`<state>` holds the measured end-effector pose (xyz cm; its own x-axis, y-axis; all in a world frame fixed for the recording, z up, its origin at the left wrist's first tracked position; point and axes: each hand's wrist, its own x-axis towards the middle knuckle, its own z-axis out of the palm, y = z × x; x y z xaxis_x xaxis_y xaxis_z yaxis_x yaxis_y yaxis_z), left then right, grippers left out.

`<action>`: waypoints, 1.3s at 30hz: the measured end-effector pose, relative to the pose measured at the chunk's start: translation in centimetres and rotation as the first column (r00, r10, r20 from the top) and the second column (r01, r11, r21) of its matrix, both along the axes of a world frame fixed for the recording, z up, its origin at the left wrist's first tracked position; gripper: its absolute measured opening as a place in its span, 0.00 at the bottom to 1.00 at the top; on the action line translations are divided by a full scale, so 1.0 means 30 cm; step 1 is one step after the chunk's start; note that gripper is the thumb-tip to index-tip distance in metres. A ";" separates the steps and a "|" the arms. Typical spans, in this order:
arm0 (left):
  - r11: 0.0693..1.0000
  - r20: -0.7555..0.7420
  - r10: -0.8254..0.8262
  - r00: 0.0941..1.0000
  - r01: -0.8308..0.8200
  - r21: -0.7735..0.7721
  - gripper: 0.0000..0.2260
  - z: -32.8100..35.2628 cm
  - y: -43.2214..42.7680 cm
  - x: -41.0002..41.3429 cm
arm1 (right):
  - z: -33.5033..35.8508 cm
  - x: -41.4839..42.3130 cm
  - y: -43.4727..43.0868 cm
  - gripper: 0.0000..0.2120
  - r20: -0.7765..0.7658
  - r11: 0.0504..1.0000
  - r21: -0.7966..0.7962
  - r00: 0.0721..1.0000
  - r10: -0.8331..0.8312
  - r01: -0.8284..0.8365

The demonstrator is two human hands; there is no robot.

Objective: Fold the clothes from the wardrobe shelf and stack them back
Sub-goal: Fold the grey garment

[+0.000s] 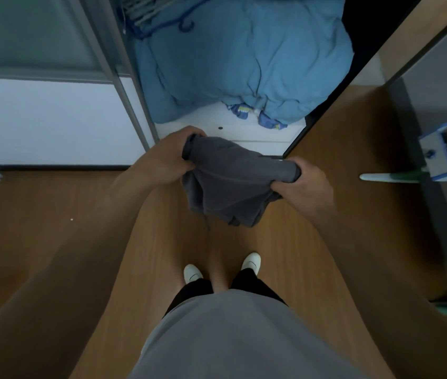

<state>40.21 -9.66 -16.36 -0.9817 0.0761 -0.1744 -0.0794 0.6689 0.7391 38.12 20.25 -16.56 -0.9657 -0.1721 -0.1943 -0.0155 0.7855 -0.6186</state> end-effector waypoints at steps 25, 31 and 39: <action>0.258 -0.150 0.362 0.920 0.055 0.965 0.11 0.456 -0.112 -0.381 | 0.323 -0.459 -0.396 0.29 0.628 -0.190 -0.711 0.732 0.264 0.677; 0.266 -0.169 0.304 0.938 0.087 0.960 0.21 0.472 -0.180 -0.513 | 0.405 -0.669 -0.488 0.18 0.656 -0.205 -0.689 0.719 0.231 0.695; 0.108 -0.140 0.454 0.880 0.102 0.989 0.15 0.704 -0.248 -0.908 | 0.692 -1.174 -0.579 0.13 0.386 -0.185 -0.880 0.885 0.262 0.438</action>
<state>12.97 -17.11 4.75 -0.9371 -0.2830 0.2045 0.3412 -0.6176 0.7086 2.89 2.88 4.21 -0.8987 -0.4056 -0.1670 0.4293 -0.7352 -0.5246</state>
